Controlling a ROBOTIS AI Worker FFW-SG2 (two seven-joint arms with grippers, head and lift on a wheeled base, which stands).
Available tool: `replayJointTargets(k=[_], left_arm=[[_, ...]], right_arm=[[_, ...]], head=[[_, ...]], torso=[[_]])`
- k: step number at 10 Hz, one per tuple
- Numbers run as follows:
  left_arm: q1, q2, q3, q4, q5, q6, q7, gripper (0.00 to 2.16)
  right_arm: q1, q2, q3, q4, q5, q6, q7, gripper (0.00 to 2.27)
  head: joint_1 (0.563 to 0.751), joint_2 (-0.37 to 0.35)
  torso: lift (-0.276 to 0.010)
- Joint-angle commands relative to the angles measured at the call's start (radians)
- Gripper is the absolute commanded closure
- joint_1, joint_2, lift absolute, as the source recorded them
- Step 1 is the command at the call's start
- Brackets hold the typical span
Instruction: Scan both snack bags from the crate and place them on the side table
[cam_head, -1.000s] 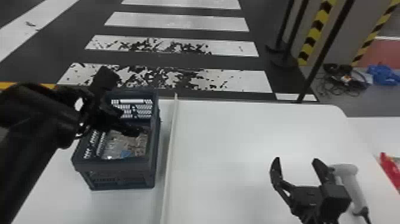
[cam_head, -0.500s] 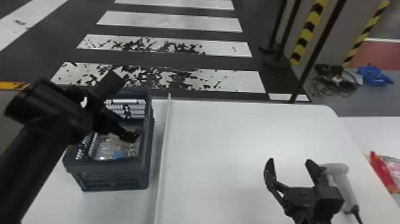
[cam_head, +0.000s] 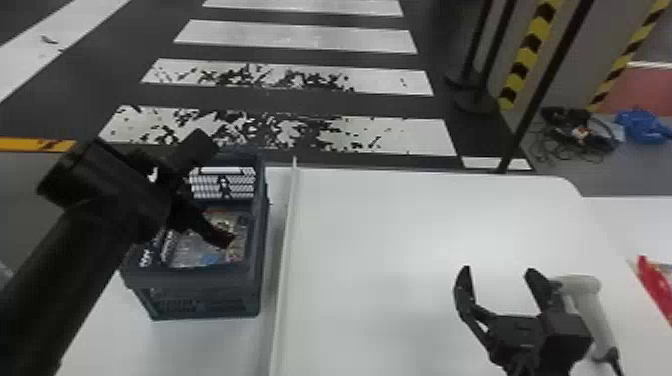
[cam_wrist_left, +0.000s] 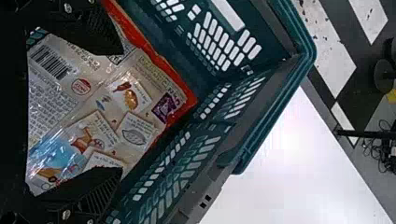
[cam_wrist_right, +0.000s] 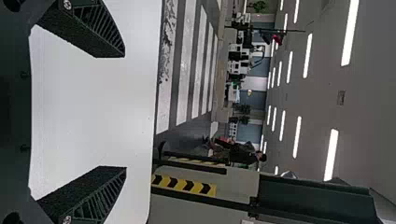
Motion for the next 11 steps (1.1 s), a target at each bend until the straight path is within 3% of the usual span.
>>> replayJointTargets(k=[1, 4, 6, 8, 10, 11], left_arm=[[-0.012, -0.031, 0.012, 0.050, -0.056, -0.053, -0.003, 0.11], [-0.026, -0.071, 0.012, 0.136, -0.122, -0.105, 0.027, 0.10], [-0.036, -0.077, 0.009, 0.176, -0.150, -0.123, 0.029, 0.10], [-0.043, -0.079, 0.012, 0.227, -0.159, -0.206, 0.018, 0.15], [-0.069, -0.085, 0.009, 0.296, -0.160, -0.246, -0.016, 0.65], [-0.066, -0.085, 0.015, 0.296, -0.157, -0.252, -0.006, 1.38]], right_arm=[[-0.001, 0.001, 0.000, 0.000, -0.008, 0.000, 0.000, 0.06], [-0.001, 0.001, 0.000, 0.002, -0.016, 0.000, 0.000, 0.06], [-0.001, 0.001, -0.002, 0.008, -0.019, 0.000, 0.000, 0.06], [-0.003, 0.001, -0.002, 0.011, -0.019, 0.000, 0.000, 0.06], [-0.005, 0.001, -0.002, 0.019, -0.023, 0.000, 0.000, 0.06], [-0.005, 0.001, -0.002, 0.022, -0.023, 0.000, 0.000, 0.06]], head=[[0.695, -0.041], [0.695, -0.048], [0.695, -0.047], [0.695, -0.046], [0.695, -0.049], [0.695, -0.052]], torso=[[-0.098], [-0.098], [-0.098], [-0.098], [-0.098], [-0.098]])
